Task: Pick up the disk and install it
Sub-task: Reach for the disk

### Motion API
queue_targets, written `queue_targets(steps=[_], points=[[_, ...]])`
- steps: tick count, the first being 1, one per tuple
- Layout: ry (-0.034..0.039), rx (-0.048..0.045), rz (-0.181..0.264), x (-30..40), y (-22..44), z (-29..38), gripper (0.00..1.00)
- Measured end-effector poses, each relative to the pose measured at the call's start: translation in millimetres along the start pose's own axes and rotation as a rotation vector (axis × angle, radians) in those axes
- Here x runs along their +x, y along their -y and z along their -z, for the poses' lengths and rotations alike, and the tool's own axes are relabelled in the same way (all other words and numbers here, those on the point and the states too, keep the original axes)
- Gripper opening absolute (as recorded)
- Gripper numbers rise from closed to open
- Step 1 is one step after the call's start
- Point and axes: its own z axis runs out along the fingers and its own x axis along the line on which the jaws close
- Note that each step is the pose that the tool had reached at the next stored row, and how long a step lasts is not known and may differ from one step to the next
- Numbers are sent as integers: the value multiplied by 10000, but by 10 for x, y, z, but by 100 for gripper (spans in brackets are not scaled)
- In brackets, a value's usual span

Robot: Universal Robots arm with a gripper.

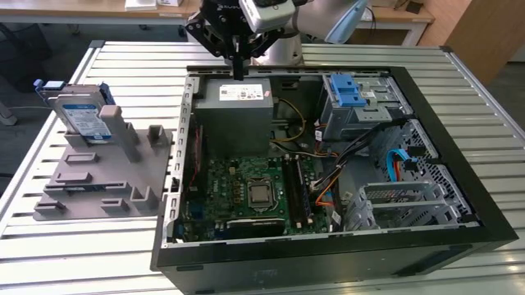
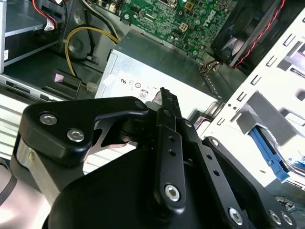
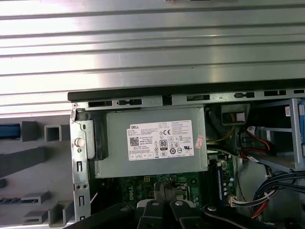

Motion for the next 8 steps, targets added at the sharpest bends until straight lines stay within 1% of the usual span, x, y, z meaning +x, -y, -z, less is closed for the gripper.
queue_targets(steps=[5,7,8], points=[[0,0,1,11,1,-2,11],[-7,0,1,40,4,-12,11],[-7,1,0,40,4,-12,11]])
